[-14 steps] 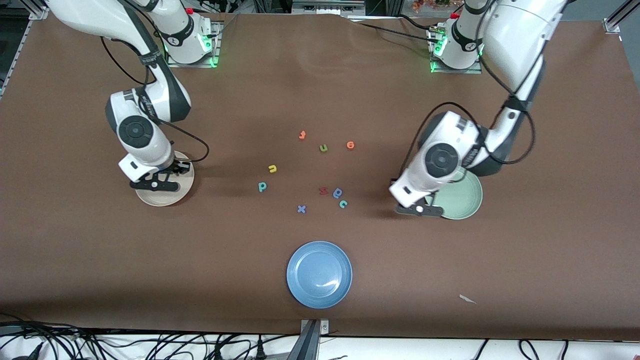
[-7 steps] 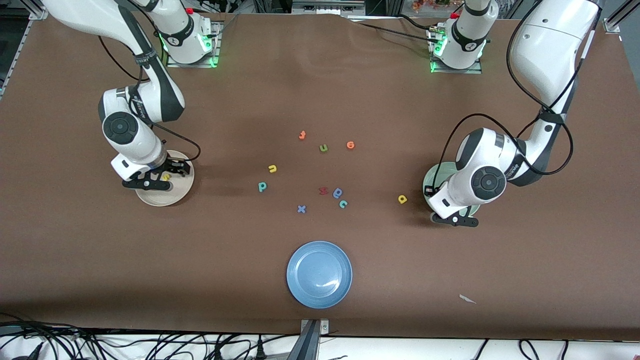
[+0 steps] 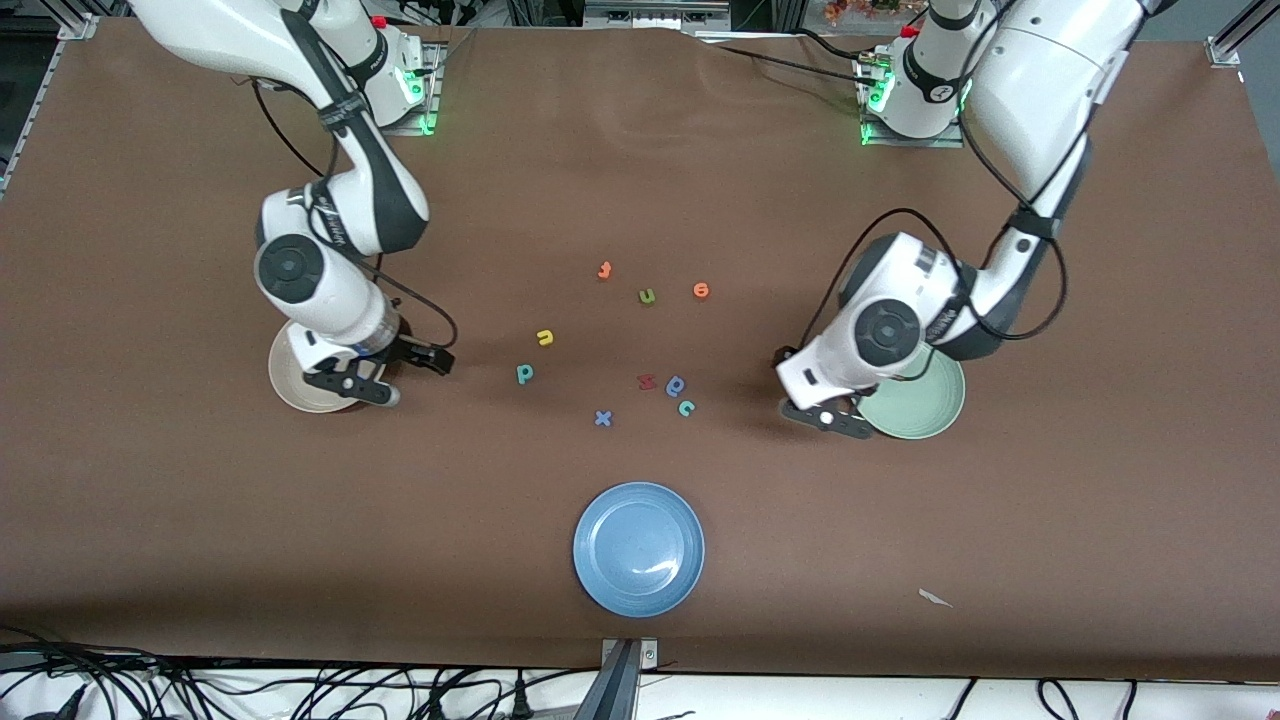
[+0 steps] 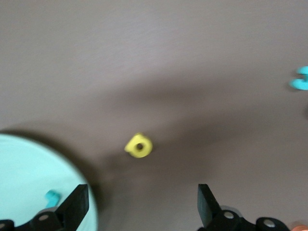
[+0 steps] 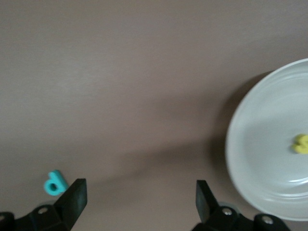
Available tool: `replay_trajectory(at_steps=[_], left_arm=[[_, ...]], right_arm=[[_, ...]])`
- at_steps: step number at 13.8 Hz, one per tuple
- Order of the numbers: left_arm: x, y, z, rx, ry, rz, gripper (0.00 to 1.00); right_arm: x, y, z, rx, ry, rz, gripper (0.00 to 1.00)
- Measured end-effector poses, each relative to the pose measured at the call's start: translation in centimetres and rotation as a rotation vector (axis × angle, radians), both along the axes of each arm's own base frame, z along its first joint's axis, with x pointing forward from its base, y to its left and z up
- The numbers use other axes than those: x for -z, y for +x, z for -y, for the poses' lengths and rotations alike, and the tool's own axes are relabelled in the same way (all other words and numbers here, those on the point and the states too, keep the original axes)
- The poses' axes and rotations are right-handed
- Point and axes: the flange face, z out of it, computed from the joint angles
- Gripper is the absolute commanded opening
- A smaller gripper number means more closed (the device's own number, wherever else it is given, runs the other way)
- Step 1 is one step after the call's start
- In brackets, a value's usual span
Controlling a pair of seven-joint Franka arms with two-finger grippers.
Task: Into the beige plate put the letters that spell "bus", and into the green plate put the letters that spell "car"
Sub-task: 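Place the s on the cream plate while the left gripper places the teal, then grasp the teal a with the right gripper while the left gripper lifts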
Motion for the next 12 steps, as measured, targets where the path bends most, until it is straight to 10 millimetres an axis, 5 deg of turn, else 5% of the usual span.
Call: replay_trajectory(at_steps=[2, 6, 8, 12], left_arm=[[0.8, -0.2, 1.3, 0.115, 0.009, 0.038, 0.98], [3.5, 0.6, -0.3, 0.260, -0.021, 0.039, 0.81], [4.4, 0.6, -0.5, 0.279, -0.030, 0.035, 0.69], [5.6, 0.3, -1.2, 0.309, -0.013, 0.032, 0.67]], right_arm=[[0.8, 0.5, -3.3, 0.016, 0.006, 0.000, 1.00], [3.1, 1.0, -8.7, 0.088, 0.012, -0.008, 0.99], [5.1, 0.6, -10.0, 0.100, 0.003, -0.029, 0.99], [7.0, 0.6, -10.9, 0.104, -0.003, -0.046, 0.93]])
